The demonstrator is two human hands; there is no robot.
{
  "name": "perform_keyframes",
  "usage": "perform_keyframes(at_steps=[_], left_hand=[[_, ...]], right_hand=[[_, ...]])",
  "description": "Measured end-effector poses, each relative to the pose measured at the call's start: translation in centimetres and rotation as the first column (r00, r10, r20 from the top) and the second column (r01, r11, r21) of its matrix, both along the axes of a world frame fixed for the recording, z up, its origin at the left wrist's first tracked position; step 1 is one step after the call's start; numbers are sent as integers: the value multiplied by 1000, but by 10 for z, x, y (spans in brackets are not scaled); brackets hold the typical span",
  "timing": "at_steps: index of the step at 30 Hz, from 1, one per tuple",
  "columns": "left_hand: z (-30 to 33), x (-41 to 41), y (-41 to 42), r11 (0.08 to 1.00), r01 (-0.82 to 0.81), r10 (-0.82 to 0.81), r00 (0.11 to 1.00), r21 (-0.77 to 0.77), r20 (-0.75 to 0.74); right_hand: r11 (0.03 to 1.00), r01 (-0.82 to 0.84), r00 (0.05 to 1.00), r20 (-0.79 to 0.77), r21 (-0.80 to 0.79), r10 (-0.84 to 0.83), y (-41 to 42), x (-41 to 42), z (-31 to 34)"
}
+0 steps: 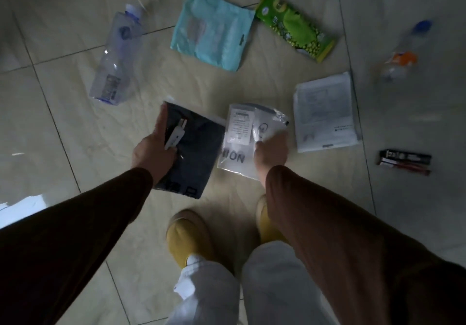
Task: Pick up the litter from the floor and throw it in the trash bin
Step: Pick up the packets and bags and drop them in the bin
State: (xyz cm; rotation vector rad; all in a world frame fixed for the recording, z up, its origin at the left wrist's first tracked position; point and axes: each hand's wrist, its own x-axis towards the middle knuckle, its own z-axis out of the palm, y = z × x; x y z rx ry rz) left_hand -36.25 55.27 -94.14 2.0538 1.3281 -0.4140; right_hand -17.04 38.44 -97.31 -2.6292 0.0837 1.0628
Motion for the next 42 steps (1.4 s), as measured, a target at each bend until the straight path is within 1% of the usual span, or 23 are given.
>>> perform_keyframes(at_steps=[2, 3, 4, 6, 8, 10, 12, 13, 15, 16, 20, 23, 25, 27, 28, 30, 32, 35, 39, 42], left_hand=[[9, 11, -1, 995, -99, 100, 995, -21, 24], [12, 18, -2, 990, -140, 141, 989, -33, 35], [14, 25, -4, 986, -163, 165, 985, -40, 44], [16, 43, -10, 981, -180, 184, 981, -69, 67], [16, 65, -16, 976, -185, 197, 975, -111, 105], [13, 85, -23, 976, -163, 182, 974, -141, 134], [6, 103, -27, 977, -130, 157, 975, -172, 155], [1, 111, -29, 976, -114, 145, 976, -183, 162], [-8, 124, -31, 977, -85, 120, 978, -197, 172], [-13, 129, -32, 977, -70, 107, 978, -200, 179], [-23, 141, -34, 981, -9, 47, 980, -192, 191], [-24, 144, -38, 982, -13, 47, 984, -188, 175], [-21, 147, -43, 982, -16, 49, 984, -190, 170], [-17, 150, -48, 981, -26, 57, 986, -191, 159], [-13, 152, -50, 981, -36, 64, 988, -190, 143], [-3, 154, -53, 983, -56, 74, 993, -174, 96], [15, 154, -56, 988, -51, 60, 996, -148, 62], [53, 152, -66, 987, -50, 61, 996, -152, 68], [122, 158, -91, 981, -86, 107, 987, -177, 117], [176, 167, -116, 981, -68, 95, 985, -184, 143]], right_hand=[[984, 28, 1000, 7, 179, -30, -14, 12, 11], [975, 3, 1000, 9, 222, -6, -22, 21, 19], [972, -40, 999, 16, 232, 38, -31, 33, 24], [976, -113, 993, 36, 186, 108, -51, 63, 35], [984, -137, 989, 69, 114, 130, -69, 97, 41], [988, -151, 985, 87, -13, 152, -83, 130, 38], [967, -189, 974, 95, -169, 206, -90, 153, 30], [958, -188, 974, 82, -216, 210, -90, 161, 26], [971, -99, 992, 59, -219, 114, -90, 166, 18], [978, -57, 995, 73, -202, 73, -89, 166, 13], [984, 24, 991, 137, -175, 0, -86, 161, 0], [981, 64, 990, 136, -184, -39, -89, 159, -1], [982, 88, 992, 105, -168, -71, -93, 156, -4], [990, 85, 996, 21, -111, -83, -96, 151, -5], [991, 130, 991, -24, -36, -131, -98, 146, -5], [955, 272, 961, -86, 118, -263, -102, 134, 1], [925, 332, 943, -76, 185, -323, -110, 123, 15], [907, 350, 936, -112, 235, -332, -131, 113, 51], [935, 266, 964, -67, 234, -258, -171, 110, 126], [905, 312, 950, -67, 290, -306, -203, 112, 191]])
